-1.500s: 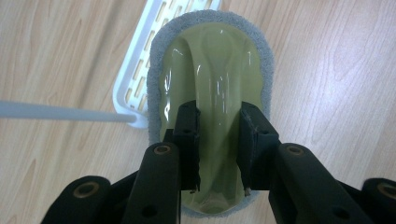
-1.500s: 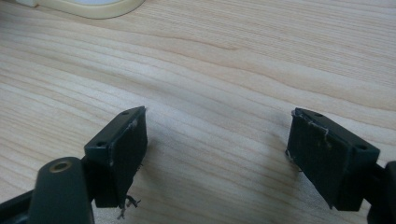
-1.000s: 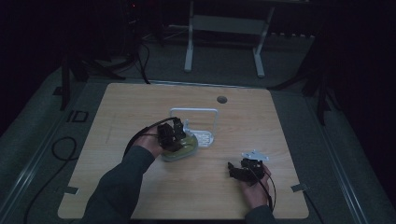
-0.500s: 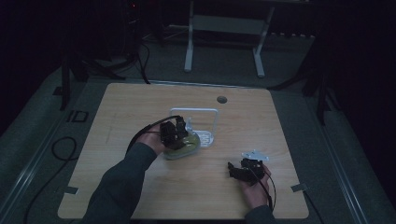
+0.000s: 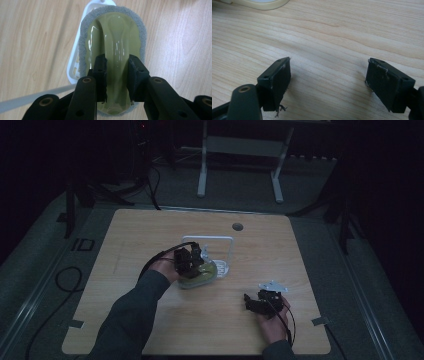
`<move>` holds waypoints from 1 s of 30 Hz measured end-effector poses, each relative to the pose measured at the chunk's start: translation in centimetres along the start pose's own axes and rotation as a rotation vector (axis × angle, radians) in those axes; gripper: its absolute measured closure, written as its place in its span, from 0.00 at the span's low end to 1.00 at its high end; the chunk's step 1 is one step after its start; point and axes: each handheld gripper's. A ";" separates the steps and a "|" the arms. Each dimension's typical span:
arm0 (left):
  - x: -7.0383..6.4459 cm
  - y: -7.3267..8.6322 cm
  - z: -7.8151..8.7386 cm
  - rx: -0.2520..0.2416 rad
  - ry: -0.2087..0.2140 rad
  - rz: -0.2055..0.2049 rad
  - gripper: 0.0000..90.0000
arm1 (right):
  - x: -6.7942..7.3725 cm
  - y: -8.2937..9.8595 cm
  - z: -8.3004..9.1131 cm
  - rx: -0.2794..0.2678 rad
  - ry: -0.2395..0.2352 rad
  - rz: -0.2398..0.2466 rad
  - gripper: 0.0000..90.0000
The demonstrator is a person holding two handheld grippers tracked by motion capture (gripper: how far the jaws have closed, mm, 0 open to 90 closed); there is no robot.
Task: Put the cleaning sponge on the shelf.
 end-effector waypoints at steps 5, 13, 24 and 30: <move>0.1 -0.4 0.0 -0.004 0.002 -0.022 0.80 | 0.0 0.0 0.0 0.000 0.000 0.000 0.22; 0.4 -0.5 -0.4 -0.004 0.012 -0.031 0.80 | 0.0 0.0 0.0 0.000 0.000 0.000 0.22; 0.7 -1.5 -0.1 0.004 0.002 -0.056 0.80 | 0.0 0.0 0.0 0.000 0.000 0.000 0.22; 0.9 -1.6 -0.3 0.005 0.010 -0.066 0.80 | 0.0 0.0 0.0 -0.001 -0.001 0.000 0.22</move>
Point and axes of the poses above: each handheld gripper's, and its own axes: z roughly backward along the jaws, y roughly out of its underside, x roughly to its left, and after that the axes turned 12 degrees about z, right-handed
